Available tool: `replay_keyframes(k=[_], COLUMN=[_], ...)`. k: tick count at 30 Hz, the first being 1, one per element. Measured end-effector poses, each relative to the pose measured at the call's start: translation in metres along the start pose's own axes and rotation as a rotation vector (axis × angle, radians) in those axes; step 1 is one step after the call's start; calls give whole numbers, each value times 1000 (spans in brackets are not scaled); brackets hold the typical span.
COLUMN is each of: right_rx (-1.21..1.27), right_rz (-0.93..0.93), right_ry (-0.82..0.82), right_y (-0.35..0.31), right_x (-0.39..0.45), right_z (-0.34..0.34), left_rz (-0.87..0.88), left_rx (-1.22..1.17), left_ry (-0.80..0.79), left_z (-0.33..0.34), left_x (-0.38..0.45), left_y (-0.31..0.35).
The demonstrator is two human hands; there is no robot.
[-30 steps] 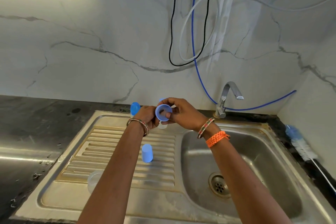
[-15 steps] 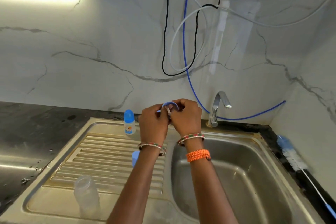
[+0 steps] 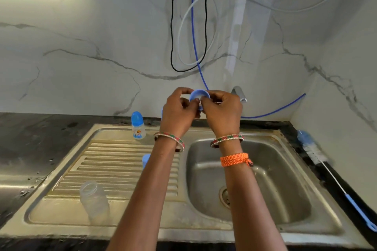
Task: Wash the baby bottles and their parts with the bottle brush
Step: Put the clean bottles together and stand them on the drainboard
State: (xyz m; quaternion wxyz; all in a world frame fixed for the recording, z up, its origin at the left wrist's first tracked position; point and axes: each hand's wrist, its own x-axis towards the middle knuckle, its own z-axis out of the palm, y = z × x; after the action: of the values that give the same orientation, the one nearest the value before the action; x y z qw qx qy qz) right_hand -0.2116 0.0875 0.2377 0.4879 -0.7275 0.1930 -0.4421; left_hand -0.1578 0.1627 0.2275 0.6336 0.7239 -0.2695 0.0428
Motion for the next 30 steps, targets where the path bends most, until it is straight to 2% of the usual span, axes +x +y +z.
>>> replay_keyframes(k=[3,6,10,14,17,20,23,30], right_rx=[138,173,147,49,-49,-103,-121,-38], right_rz=[59,87,100,57,-1,-28,-69,50], right_ry=[-50,-132,-118,-28,-20,-14,7,66], right_y=[-2,-1,2,1,1,2,5,7], right_x=[-1,-2,-4,-10,-15,-16,-17,-8], right_z=[-3,-5,-6,3,9,4,-1,-9], left_rz=[-59,-43,-46,-44,-16,11,91,122], left_rx=[-174,-183,-179,-121,-50,-20,134,181], left_ry=[19,13,5,110,182,146,182,162], left_z=[-2,-4,-8,-1,2,2,5,22], left_x=[-7,-13,-13,-14,-16,-14,-12,-15], left_y=[4,6,2,-5,-10,-13,-12,-1])
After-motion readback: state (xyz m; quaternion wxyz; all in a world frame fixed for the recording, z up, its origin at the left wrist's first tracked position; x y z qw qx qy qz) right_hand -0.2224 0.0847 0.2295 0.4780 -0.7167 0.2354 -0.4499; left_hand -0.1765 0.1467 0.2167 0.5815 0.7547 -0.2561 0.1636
